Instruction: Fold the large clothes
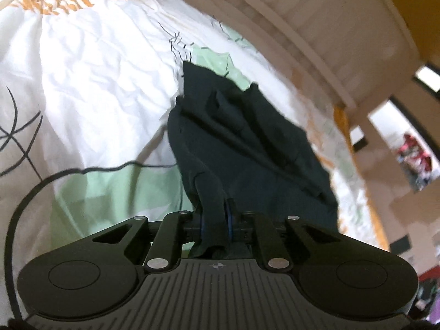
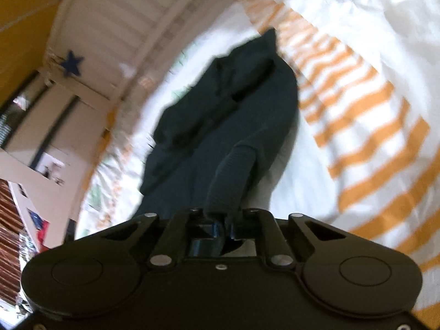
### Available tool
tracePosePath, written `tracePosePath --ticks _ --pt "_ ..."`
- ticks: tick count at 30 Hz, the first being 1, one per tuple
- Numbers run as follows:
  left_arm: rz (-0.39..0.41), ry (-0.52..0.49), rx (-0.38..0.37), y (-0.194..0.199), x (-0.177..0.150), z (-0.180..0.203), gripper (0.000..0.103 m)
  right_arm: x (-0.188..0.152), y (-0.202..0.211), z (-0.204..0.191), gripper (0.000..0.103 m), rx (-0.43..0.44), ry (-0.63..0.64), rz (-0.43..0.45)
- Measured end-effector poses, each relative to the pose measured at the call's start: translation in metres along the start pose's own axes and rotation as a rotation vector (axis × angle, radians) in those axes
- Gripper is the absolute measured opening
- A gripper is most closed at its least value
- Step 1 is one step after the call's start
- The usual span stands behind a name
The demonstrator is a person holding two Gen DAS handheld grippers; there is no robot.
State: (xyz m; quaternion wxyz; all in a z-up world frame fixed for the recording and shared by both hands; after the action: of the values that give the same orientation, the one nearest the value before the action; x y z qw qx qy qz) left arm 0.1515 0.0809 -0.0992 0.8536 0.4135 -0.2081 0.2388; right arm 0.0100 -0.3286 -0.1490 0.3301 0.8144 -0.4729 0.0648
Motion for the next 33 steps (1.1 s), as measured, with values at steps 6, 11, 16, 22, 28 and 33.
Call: tracePosePath --ticks 6,11,16,22,28,33 --pt "0.081 0.063 -0.074 0.002 0.039 0.017 0.012 0.037 0.002 -0.024 0.015 0.081 0.029 0.108" --pt "0.142 0.039 -0.111 -0.016 0.086 0.043 0.012 0.083 -0.007 -0.037 0.015 0.113 0.020 0.177" --pt "0.183 0.041 -0.135 -0.045 0.131 0.060 0.012 0.129 -0.029 -0.049 0.015 0.119 0.035 0.220" --pt "0.176 0.030 -0.095 -0.104 0.165 0.065 0.012 0.182 -0.081 -0.048 0.015 0.078 0.054 0.237" --pt "0.151 0.058 -0.017 -0.154 0.177 0.037 0.012 0.216 -0.134 -0.030 0.014 -0.018 0.078 0.237" --pt "0.107 0.095 0.012 -0.189 0.179 0.018 0.015 0.228 -0.172 -0.013 0.014 -0.089 0.096 0.199"
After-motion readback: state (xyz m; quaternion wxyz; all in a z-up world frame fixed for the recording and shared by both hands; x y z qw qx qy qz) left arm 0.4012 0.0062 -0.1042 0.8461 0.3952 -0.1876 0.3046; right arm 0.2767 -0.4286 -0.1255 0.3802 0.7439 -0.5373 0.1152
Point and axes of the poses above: each gripper's, at about its wrist camera, not at the fingertips, and y roughly against the way its jaws point, z to its right, x to its top, the point moved 8 cm from there along -y, roughly the way its jaws point, and after that the axes turned 2 degrees about -y, right-handed, at the moved point
